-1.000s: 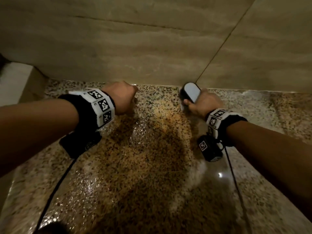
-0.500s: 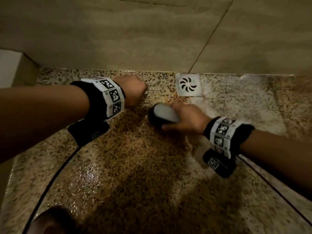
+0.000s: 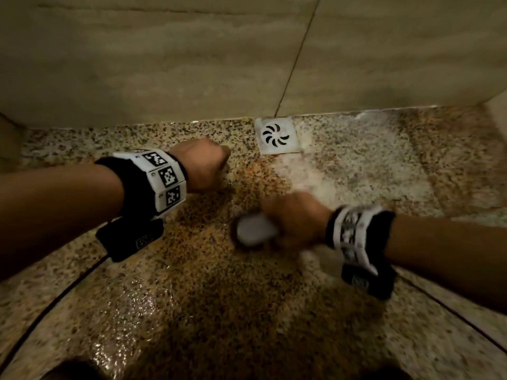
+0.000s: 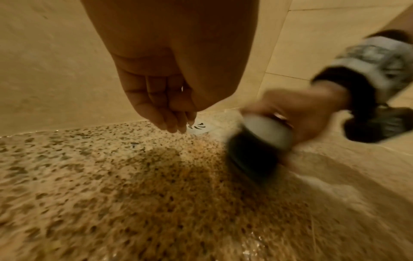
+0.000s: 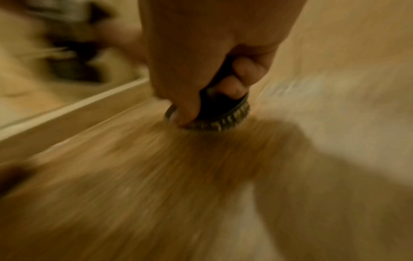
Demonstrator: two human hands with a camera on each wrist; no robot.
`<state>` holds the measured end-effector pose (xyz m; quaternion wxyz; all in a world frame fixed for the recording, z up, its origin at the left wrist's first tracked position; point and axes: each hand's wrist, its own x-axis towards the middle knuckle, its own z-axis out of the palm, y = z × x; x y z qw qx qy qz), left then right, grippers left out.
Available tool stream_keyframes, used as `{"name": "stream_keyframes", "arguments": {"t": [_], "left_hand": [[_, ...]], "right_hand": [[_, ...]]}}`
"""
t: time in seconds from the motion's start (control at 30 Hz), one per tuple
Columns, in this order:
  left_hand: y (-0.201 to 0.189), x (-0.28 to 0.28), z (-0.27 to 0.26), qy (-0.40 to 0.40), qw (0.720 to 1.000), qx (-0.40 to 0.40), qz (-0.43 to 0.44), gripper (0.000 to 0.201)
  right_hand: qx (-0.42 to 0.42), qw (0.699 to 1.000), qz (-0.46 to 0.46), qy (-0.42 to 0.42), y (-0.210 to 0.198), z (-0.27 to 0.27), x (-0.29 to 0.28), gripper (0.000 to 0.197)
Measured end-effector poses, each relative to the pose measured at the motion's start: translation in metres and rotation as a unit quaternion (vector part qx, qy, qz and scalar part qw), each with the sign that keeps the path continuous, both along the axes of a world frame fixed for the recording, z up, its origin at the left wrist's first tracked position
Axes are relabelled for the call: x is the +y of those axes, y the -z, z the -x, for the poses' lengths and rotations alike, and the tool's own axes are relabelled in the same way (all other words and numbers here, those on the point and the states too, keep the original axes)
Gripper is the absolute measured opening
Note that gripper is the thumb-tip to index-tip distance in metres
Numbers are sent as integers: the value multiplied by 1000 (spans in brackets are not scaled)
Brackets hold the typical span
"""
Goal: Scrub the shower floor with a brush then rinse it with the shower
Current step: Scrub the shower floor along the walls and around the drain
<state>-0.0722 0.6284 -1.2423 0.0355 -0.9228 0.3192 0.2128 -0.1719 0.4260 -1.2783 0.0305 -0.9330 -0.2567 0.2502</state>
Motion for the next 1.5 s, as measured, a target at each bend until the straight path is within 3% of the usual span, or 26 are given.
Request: {"name": "stream_keyframes", "arguments": {"t": [0.03, 0.1, 0.17, 0.23, 0.33, 0.43, 0.5, 0.57, 0.67, 0.77, 0.83, 0.9, 0.97, 1.07, 1.13, 1.27, 1.37, 1.43, 1.5], "left_hand": [[1, 2, 0, 4, 1000, -1, -3, 13], [4, 4, -1, 10, 1000, 1, -24, 17], [6, 2, 2, 9, 1000, 2, -28, 17], [4, -9, 2, 15, 1000, -1, -24, 14], [1, -17, -1, 6, 1000, -2, -3, 12], [0, -17, -3, -12, 1000, -1, 27, 7], [2, -15, -4, -7, 1000, -6, 15, 7], [4, -11, 1, -2, 1000, -10, -2, 11], [3, -18, 4, 22, 1000, -21, 1, 15], [-1, -24, 2, 21, 999, -19, 39, 14], [-1, -24, 2, 12, 998, -20, 57, 10], [2, -23, 1, 8, 999, -18, 45, 9], [4, -20, 3, 4, 1000, -10, 24, 11], [3, -27, 3, 30, 999, -17, 3, 12], [2, -36, 1, 41, 999, -26, 15, 9], [-4, -52, -12, 23, 998, -39, 46, 23], [-13, -66, -21, -39, 996, -42, 76, 29], [-21, -73, -25, -69, 993, -47, 84, 29], [-29, -82, -24, -86, 992, -51, 81, 28]], "right_hand": [[41, 999, 13, -17, 4, 15, 4, 47], [30, 997, 11, 74, 8, 3, 1, 50], [-41, 981, 60, 180, 9, -36, -17, 57], [-122, 966, 94, 209, -2, -65, -39, 61], [-108, 988, 12, 105, -14, -39, -37, 58], [22, 999, 32, -29, -1, 21, -28, 53], [14, 998, 55, 40, 5, 5, -30, 52], [-55, 985, 91, 133, 5, -45, -38, 54], [-154, 971, 108, 147, -15, -82, -48, 58], [-52, 997, 14, 48, -17, -37, -37, 49], [33, 999, 20, -9, -3, 7, -34, 48], [25, 997, 22, 72, 9, 11, -39, 50], [-21, 982, 25, 186, 13, -19, -45, 53], [-68, 970, 34, 229, 9, -60, -47, 60], [-86, 951, -12, 296, 3, -70, -48, 63], [-63, 861, -177, 473, 1, -86, -67, 62], [-39, 804, -273, 527, 2, -94, -84, 55], [-19, 805, -282, 522, 2, -96, -90, 50], [-18, 830, -250, 498, -1, -97, -95, 51]]}}
